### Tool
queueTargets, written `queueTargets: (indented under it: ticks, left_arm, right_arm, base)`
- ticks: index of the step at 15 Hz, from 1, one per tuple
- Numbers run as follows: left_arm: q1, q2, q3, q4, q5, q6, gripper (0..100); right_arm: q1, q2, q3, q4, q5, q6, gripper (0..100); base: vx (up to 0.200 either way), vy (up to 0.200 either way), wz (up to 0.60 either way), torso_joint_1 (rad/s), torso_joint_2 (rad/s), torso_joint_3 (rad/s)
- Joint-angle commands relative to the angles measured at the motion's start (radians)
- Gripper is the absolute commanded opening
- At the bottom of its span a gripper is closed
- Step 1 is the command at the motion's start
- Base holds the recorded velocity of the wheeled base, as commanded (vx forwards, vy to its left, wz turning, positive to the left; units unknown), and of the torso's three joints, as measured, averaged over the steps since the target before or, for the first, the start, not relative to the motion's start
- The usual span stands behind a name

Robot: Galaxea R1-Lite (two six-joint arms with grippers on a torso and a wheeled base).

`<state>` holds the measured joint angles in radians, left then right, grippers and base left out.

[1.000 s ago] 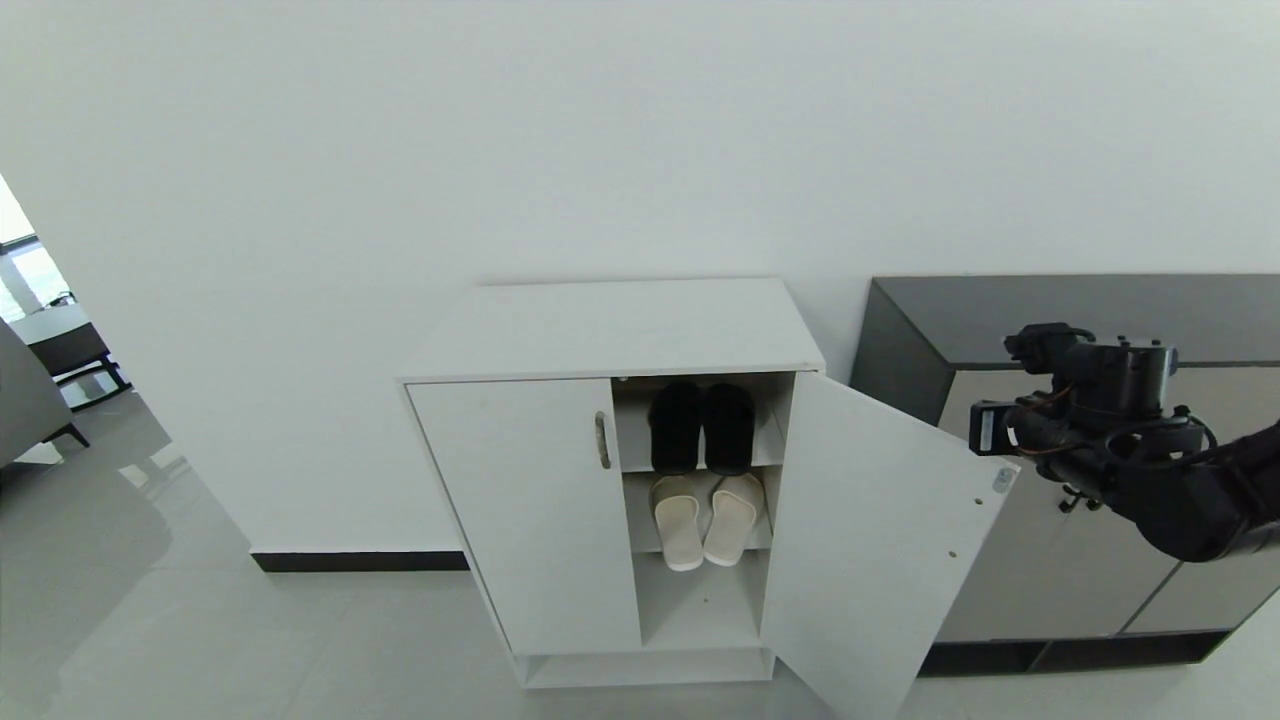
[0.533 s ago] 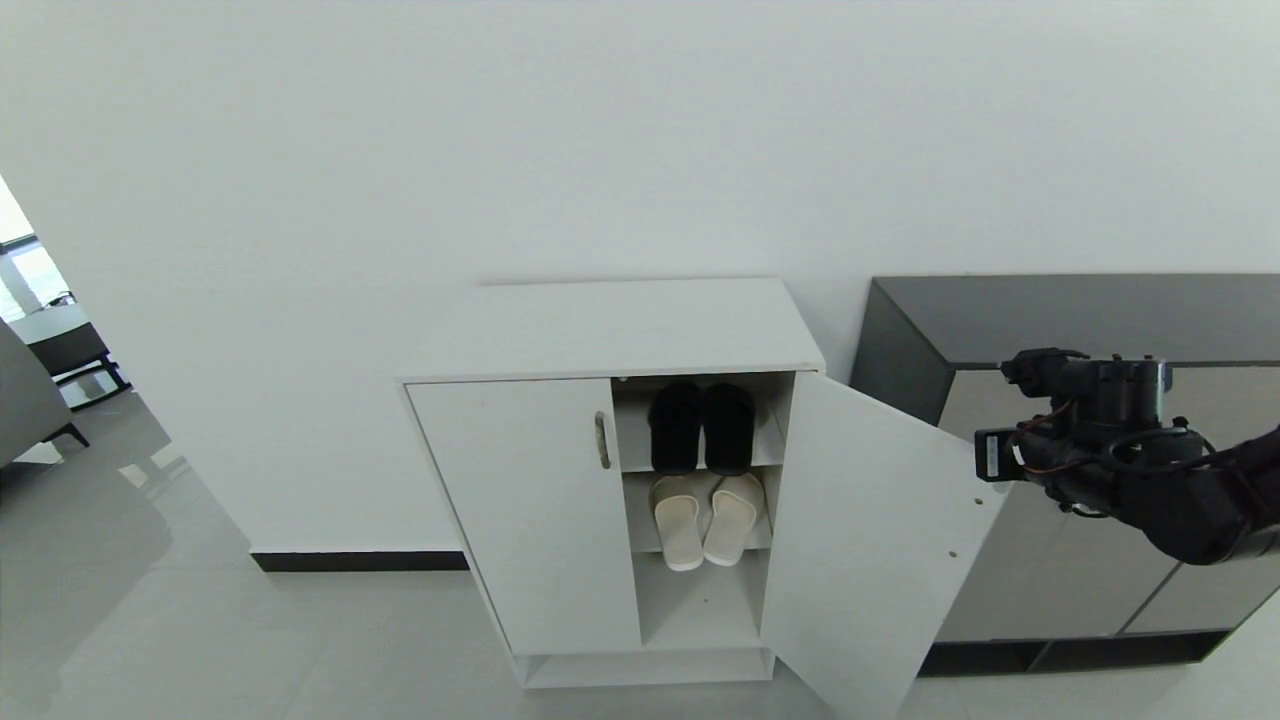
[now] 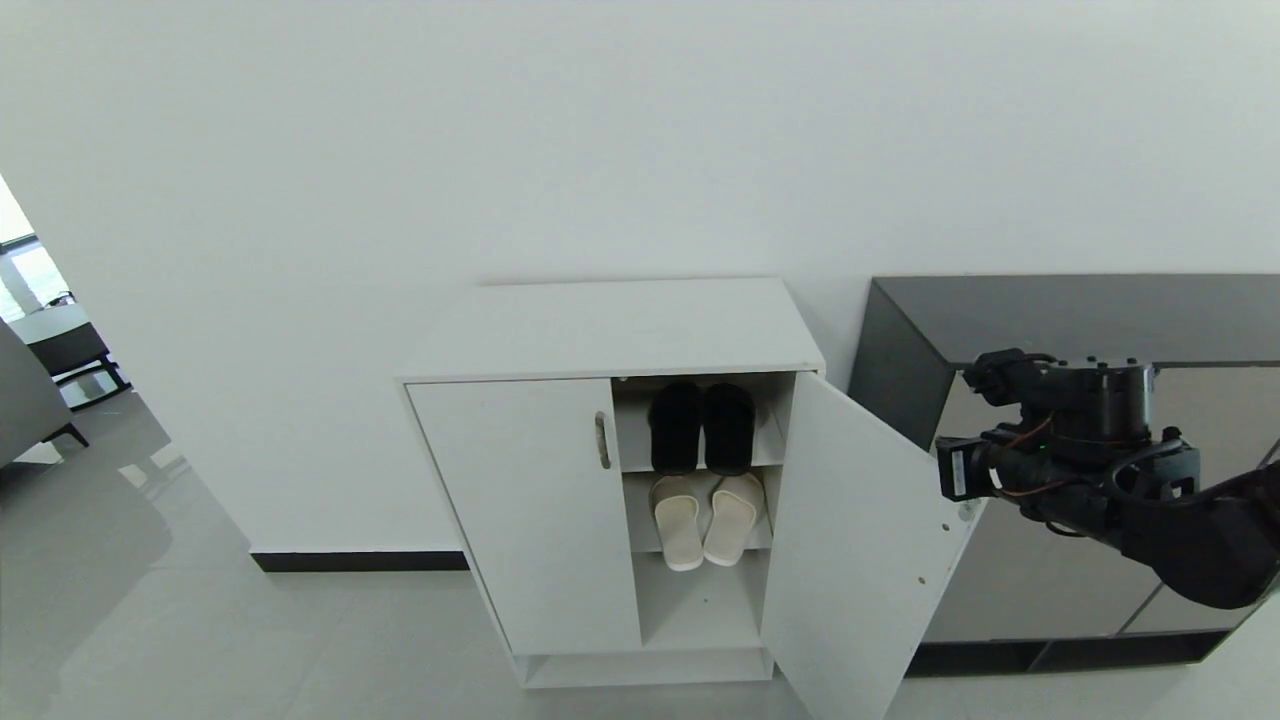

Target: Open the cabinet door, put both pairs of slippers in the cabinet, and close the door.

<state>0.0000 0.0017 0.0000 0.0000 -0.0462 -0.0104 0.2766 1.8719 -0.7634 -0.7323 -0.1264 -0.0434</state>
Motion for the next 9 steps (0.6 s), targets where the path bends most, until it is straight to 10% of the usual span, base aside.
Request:
queueTargets:
  ticks: [1,9]
  left_arm:
    - [0.0,0.0,0.0,0.0,0.0,0.0,0]
    - [0.0,0.0,0.0,0.0,-0.001,0.0,0]
  right_arm:
    - [-0.023,0.015,-0.016,-0.001,-0.004,-0.003,0]
    - [-0.04,0.059,0.029,-0.001,-0.007,-0.089,0]
  base:
    - [0.0,0.0,0.0,0.0,0.0,0.0]
    - [0.0,0.0,0.0,0.0,0.0,0.0]
